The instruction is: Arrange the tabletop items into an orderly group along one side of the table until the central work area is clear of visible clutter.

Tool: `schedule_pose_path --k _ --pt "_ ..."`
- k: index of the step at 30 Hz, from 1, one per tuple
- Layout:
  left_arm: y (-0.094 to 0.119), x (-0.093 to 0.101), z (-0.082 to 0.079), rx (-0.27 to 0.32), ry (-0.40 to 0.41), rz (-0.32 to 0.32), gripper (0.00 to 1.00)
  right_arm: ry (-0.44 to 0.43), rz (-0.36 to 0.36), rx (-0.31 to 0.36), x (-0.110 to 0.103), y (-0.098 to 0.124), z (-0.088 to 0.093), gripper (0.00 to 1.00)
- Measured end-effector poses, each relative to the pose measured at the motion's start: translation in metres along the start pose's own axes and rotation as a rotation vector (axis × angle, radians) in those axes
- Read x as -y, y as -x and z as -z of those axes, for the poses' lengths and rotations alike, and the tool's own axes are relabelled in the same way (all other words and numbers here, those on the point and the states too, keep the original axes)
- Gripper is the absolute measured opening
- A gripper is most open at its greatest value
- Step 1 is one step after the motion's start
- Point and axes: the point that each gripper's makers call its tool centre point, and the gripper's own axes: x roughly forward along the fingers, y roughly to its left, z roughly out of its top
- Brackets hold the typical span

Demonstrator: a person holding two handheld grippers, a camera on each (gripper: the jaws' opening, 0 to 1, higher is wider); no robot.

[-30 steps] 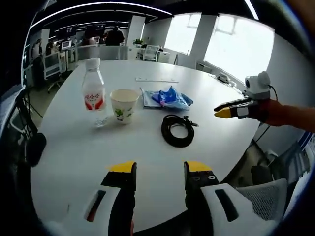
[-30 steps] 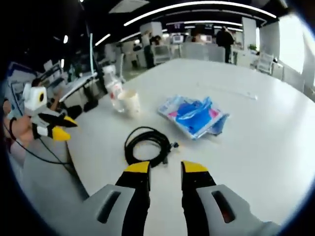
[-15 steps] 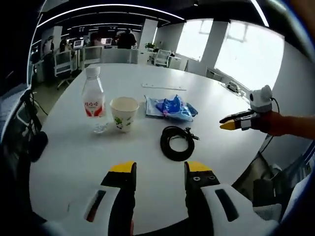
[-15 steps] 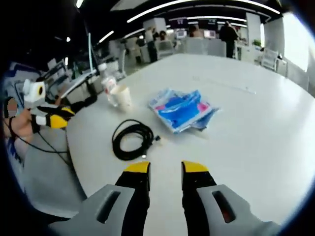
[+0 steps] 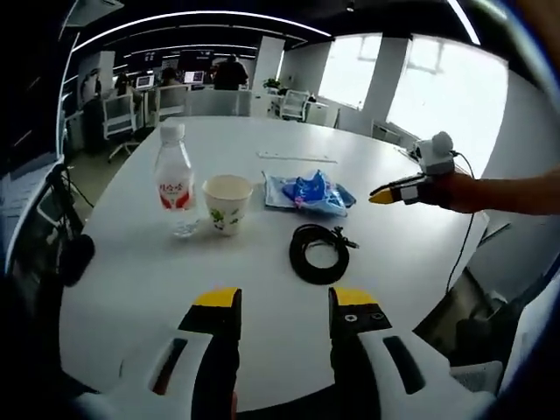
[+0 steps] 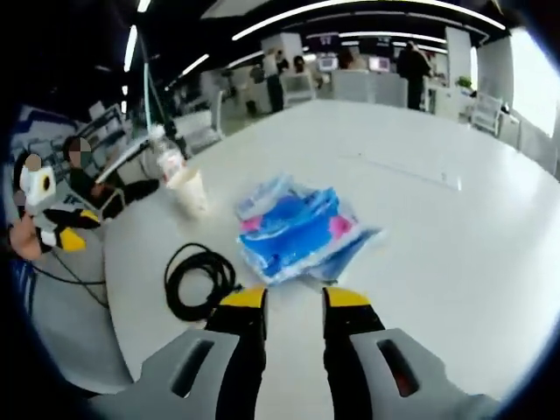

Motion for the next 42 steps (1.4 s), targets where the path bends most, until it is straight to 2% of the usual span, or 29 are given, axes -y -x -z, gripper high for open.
schedule_pose_path --k 8,12,14,23,29,33,42 --pt "0.007 -0.005 -0.002 0.005 0.016 0.013 0.38 -0.002 0.045 -0.004 0.028 -0.028 -0.029 0.22" --pt "0.01 -0.009 -0.005 0.002 0.02 0.02 0.38 -0.061 0.07 0.009 0.042 -0.038 -0.043 0.21" --pt "0.012 -0.011 -0.006 0.001 0.02 0.019 0.38 -0.062 0.072 0.01 0.046 -0.043 -0.045 0.19" --pt "0.021 -0.013 0.0 -0.006 0.047 0.006 0.38 -0.054 0.083 -0.041 0.071 -0.074 -0.045 0.17" --pt "0.026 -0.015 0.004 -0.012 0.062 -0.007 0.38 -0.015 0.077 -0.071 0.068 -0.086 -0.046 0.12" --pt "0.028 -0.017 0.005 -0.018 0.066 -0.013 0.38 -0.008 0.076 -0.098 0.071 -0.096 -0.04 0.11" --pt "0.032 -0.024 0.004 -0.019 0.072 -0.031 0.38 -0.009 0.063 -0.105 0.068 -0.099 -0.037 0.07"
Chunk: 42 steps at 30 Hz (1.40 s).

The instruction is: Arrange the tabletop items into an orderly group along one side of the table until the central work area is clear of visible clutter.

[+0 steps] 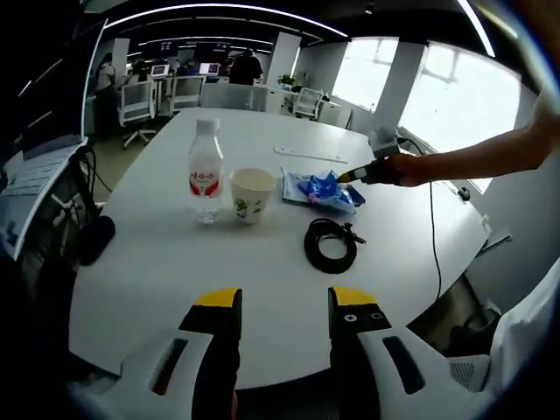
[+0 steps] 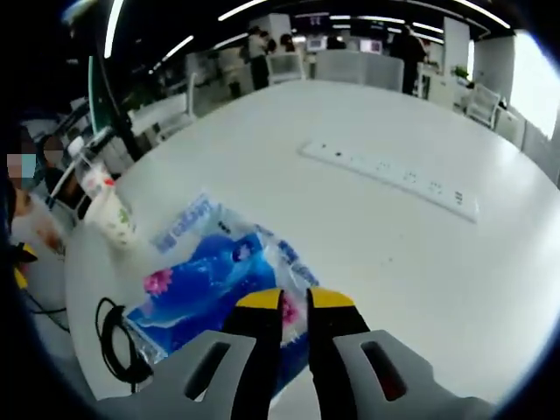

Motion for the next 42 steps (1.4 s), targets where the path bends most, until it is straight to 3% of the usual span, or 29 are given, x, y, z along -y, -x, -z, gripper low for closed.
schedule_pose_path --k 7,24,32,42 --pt "-0.002 -0.003 -0.001 -0.01 -0.001 0.005 0.38 -0.008 -0.013 0.009 0.0 0.003 0.002 0.03" --pt "-0.037 0.024 -0.026 -0.014 -0.056 0.086 0.37 -0.055 -0.021 0.035 -0.011 0.033 0.015 0.0" --pt "-0.042 0.032 -0.024 -0.031 -0.104 0.097 0.4 -0.121 0.005 0.085 0.001 0.053 0.019 0.0" --pt "-0.028 0.027 -0.023 -0.049 -0.175 0.069 0.47 -0.213 0.062 0.153 0.025 0.086 0.026 0.0"
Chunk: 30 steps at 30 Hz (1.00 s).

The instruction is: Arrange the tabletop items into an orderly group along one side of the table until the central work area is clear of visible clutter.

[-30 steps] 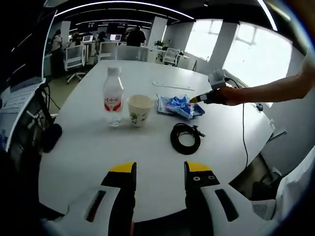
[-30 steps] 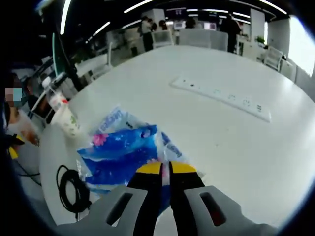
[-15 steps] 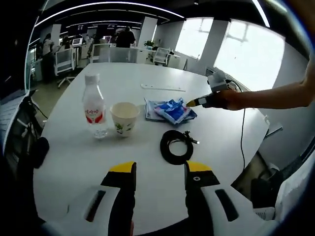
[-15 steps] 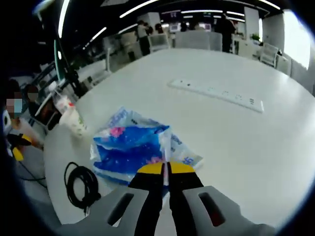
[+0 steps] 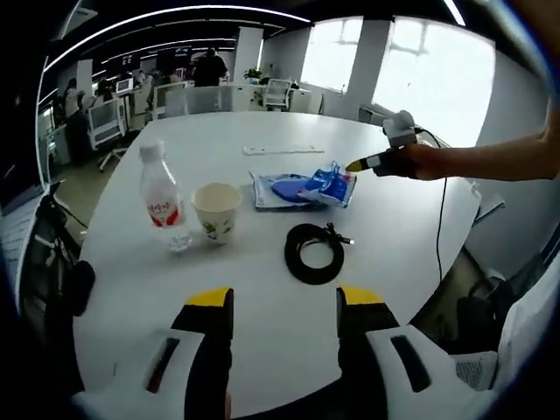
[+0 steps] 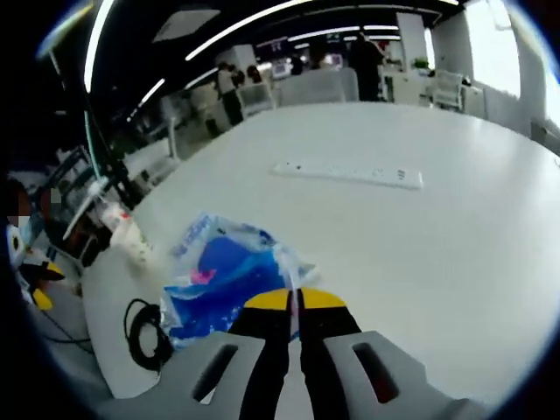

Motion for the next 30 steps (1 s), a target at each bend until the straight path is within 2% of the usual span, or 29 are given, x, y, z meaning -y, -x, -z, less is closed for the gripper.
schedule_pose_path --k 7,17,25,30 --pt "0.009 -0.009 0.0 0.003 -0.006 -0.021 0.49 -0.052 0.054 0.039 0.021 0.018 -0.003 0.0" --pt "0.014 -0.009 0.004 0.006 0.006 -0.028 0.49 -0.121 0.11 0.097 0.043 0.038 -0.012 0.0" --pt "0.017 -0.01 0.004 0.003 -0.012 -0.03 0.5 -0.163 0.148 0.13 0.06 0.055 -0.01 0.0" --pt "0.017 -0.011 0.01 -0.016 -0.028 -0.032 0.49 -0.193 0.183 0.15 0.072 0.07 -0.006 0.0"
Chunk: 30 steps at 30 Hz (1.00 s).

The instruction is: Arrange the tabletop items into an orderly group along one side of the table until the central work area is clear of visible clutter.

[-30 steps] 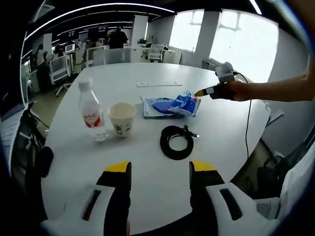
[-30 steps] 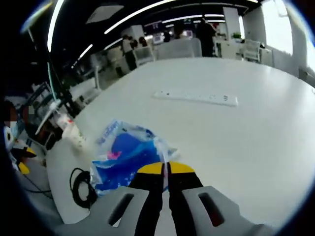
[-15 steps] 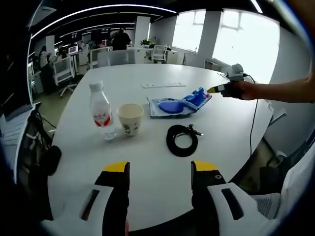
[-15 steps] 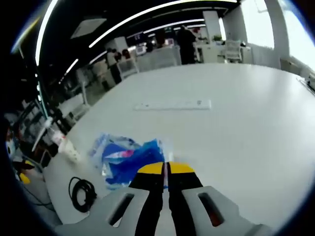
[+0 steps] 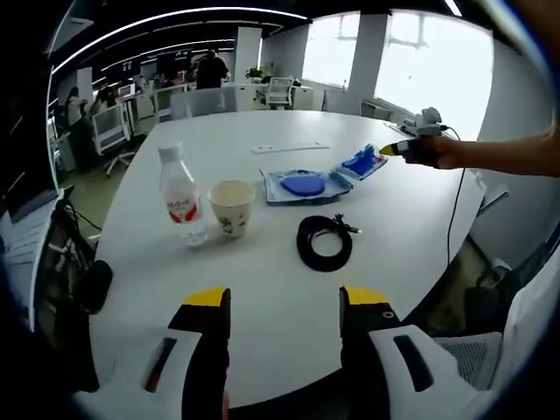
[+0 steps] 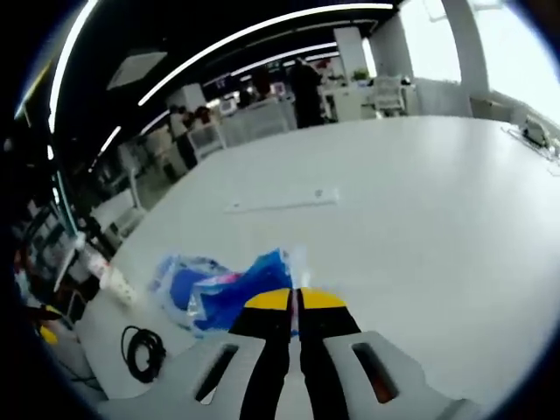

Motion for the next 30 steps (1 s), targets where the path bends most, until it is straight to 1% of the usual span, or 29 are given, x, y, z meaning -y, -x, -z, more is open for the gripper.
schedule_pose_path --k 5,11,20,23,29,30 --pt "0.002 -0.001 0.003 -0.004 0.004 -0.004 0.49 -0.025 0.033 0.002 0.017 0.006 0.005 0.0" --pt "0.005 -0.002 0.006 -0.004 0.015 -0.008 0.49 -0.06 0.064 -0.005 0.03 0.011 0.018 0.0" --pt "0.007 -0.006 0.011 -0.007 0.032 -0.016 0.49 -0.095 0.112 -0.044 0.045 0.006 0.042 0.0" --pt "0.008 -0.007 0.014 -0.008 0.044 -0.02 0.49 -0.108 0.12 -0.053 0.05 0.004 0.047 0.0" --pt "0.009 -0.008 0.015 -0.011 0.047 -0.027 0.5 -0.087 0.132 -0.084 0.055 0.002 0.057 0.0" --pt "0.009 -0.008 0.015 -0.012 0.047 -0.029 0.5 -0.086 0.133 -0.087 0.055 0.004 0.056 0.0"
